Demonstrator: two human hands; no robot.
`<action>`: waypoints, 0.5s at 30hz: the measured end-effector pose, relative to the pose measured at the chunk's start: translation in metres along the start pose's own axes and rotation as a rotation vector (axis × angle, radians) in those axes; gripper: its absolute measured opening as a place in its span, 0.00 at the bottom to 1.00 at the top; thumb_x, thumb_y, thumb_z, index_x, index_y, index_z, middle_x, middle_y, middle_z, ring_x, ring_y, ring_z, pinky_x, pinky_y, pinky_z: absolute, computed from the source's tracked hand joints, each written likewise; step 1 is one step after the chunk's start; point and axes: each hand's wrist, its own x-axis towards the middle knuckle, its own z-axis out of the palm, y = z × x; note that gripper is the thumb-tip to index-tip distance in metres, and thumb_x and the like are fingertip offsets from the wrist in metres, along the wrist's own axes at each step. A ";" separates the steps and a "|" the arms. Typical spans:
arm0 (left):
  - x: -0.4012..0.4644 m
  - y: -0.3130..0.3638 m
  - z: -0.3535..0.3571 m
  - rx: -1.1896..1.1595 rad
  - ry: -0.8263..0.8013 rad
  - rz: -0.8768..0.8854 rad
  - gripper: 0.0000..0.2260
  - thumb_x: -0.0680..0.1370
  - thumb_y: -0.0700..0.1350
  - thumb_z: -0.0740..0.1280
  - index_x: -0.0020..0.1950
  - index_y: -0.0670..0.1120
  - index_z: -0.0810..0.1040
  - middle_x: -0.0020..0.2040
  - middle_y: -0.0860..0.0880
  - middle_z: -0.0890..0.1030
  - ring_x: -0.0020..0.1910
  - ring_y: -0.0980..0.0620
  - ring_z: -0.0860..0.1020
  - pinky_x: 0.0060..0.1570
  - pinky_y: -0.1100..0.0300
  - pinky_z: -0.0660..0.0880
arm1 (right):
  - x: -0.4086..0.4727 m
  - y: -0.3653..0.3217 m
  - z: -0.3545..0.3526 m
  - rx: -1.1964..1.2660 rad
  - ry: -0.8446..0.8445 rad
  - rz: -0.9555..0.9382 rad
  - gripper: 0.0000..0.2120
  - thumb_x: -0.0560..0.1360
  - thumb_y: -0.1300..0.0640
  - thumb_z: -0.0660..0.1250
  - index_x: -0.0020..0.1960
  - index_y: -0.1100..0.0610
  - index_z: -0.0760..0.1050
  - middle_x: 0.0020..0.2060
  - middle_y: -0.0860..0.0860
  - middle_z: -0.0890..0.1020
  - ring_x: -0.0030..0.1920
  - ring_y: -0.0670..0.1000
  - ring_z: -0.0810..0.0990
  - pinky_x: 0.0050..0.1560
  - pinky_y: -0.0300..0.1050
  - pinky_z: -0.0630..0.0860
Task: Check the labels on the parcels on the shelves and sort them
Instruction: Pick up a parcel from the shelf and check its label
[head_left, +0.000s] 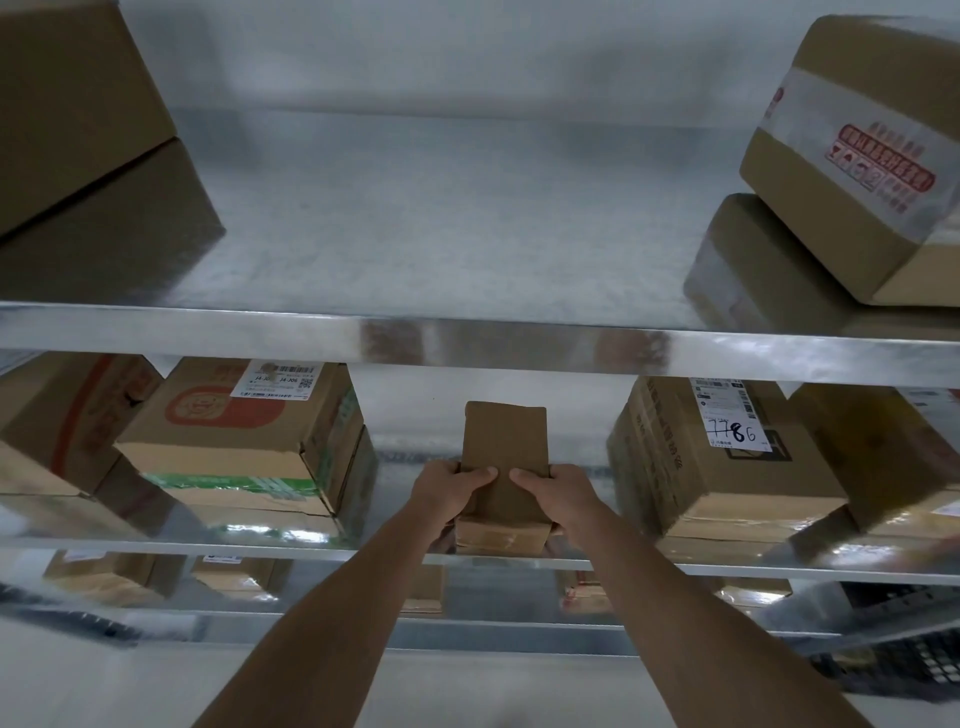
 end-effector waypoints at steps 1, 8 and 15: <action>0.000 0.000 0.000 -0.004 -0.006 0.001 0.23 0.77 0.53 0.74 0.66 0.39 0.79 0.52 0.46 0.81 0.53 0.45 0.81 0.57 0.51 0.79 | 0.000 0.000 0.000 -0.003 -0.002 -0.001 0.21 0.77 0.49 0.73 0.63 0.62 0.79 0.55 0.57 0.83 0.54 0.58 0.83 0.55 0.53 0.81; -0.005 -0.002 0.000 -0.011 -0.017 0.050 0.23 0.79 0.53 0.72 0.67 0.39 0.78 0.52 0.46 0.80 0.52 0.46 0.80 0.59 0.50 0.79 | -0.006 0.004 0.001 0.013 0.000 -0.018 0.24 0.76 0.45 0.73 0.64 0.61 0.77 0.54 0.56 0.84 0.53 0.57 0.83 0.57 0.58 0.82; -0.013 -0.003 -0.001 0.047 -0.030 0.131 0.26 0.79 0.58 0.70 0.71 0.43 0.75 0.61 0.45 0.82 0.58 0.45 0.81 0.61 0.46 0.79 | -0.017 0.005 0.001 0.114 -0.016 0.037 0.30 0.74 0.43 0.74 0.68 0.60 0.72 0.57 0.56 0.82 0.54 0.57 0.83 0.53 0.55 0.83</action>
